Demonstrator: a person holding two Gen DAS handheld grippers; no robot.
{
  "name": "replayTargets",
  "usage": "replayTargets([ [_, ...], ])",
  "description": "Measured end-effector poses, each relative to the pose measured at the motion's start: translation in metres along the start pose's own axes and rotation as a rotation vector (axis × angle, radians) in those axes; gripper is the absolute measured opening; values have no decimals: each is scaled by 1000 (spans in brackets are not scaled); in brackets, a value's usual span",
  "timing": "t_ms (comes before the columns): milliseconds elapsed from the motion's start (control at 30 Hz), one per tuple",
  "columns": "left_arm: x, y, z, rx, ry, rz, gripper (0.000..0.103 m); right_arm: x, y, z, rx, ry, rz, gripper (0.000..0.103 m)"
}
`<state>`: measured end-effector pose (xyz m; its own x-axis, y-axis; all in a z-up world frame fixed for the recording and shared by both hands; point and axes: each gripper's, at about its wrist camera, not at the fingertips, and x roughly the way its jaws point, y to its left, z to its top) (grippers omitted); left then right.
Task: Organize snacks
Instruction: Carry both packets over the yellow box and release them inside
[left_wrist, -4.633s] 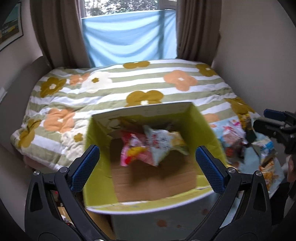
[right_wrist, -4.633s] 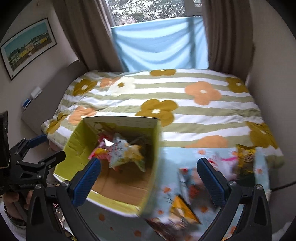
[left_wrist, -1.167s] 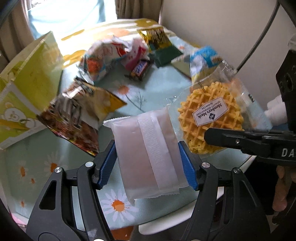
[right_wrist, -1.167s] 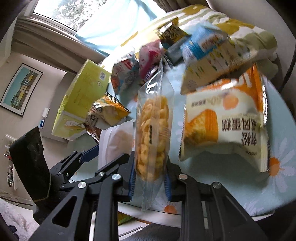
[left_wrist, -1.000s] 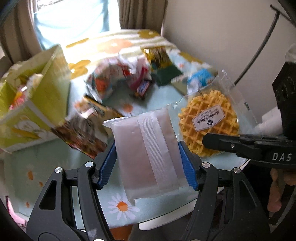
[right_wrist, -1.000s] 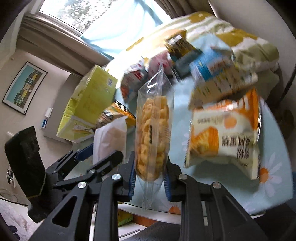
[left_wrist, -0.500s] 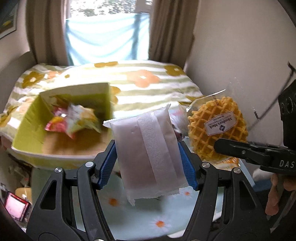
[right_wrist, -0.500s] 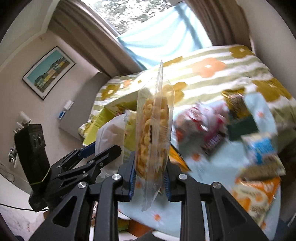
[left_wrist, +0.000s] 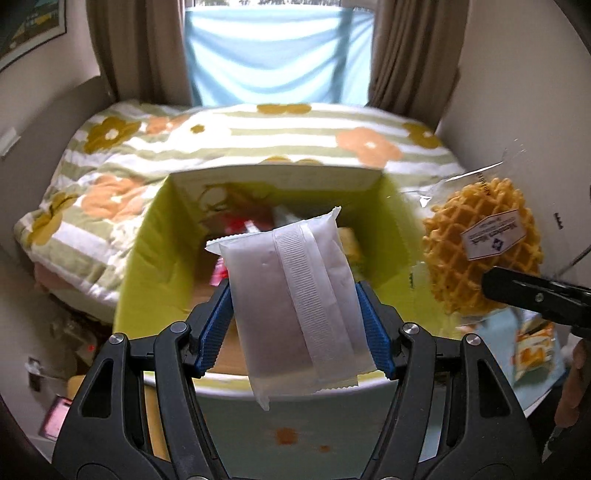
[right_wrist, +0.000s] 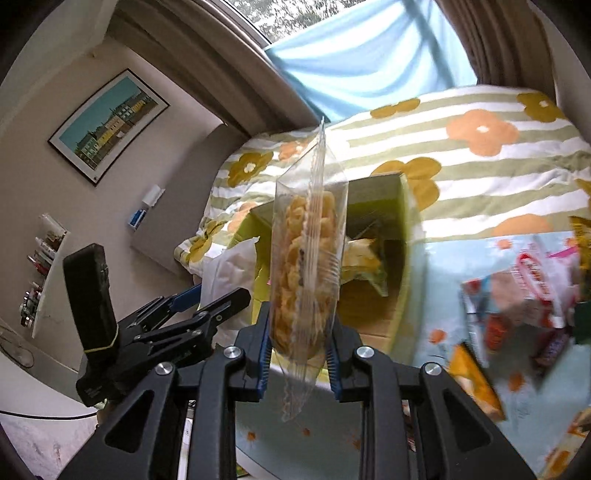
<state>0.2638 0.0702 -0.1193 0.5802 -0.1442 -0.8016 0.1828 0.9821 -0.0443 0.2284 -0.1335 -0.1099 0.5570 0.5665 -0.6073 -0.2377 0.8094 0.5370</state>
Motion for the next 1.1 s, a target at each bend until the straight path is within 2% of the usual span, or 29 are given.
replayTargets([
  [267,44,36,-3,30,110,-9,65,55,4,-4,38,69,-35,23],
  [333,45,38,-2,38,106,-11,88,58,4,-5,48,79,-44,23],
  [367,43,39,0,41,94,0,103,60,2,-6,55,84,-49,23],
  [433,36,40,0,46,66,-1,103,61,0,-7,62,90,-56,23],
  [567,29,39,-5,57,71,21,103,63,-3,-10,68,111,-61,23],
  [800,18,41,-10,73,48,115,103,78,4,-9,56,176,-73,25],
  [867,19,44,-11,59,59,102,103,85,7,-8,40,203,-103,49],
  [900,19,47,-13,52,62,98,103,85,7,-8,34,209,-133,87],
  [933,18,49,-14,43,64,93,103,85,8,-9,23,203,-161,103],
  [1000,16,53,-18,26,69,84,103,78,12,-13,-13,171,-156,103],
  [1100,12,54,-22,15,69,88,103,71,17,-16,-66,166,-199,103],
])
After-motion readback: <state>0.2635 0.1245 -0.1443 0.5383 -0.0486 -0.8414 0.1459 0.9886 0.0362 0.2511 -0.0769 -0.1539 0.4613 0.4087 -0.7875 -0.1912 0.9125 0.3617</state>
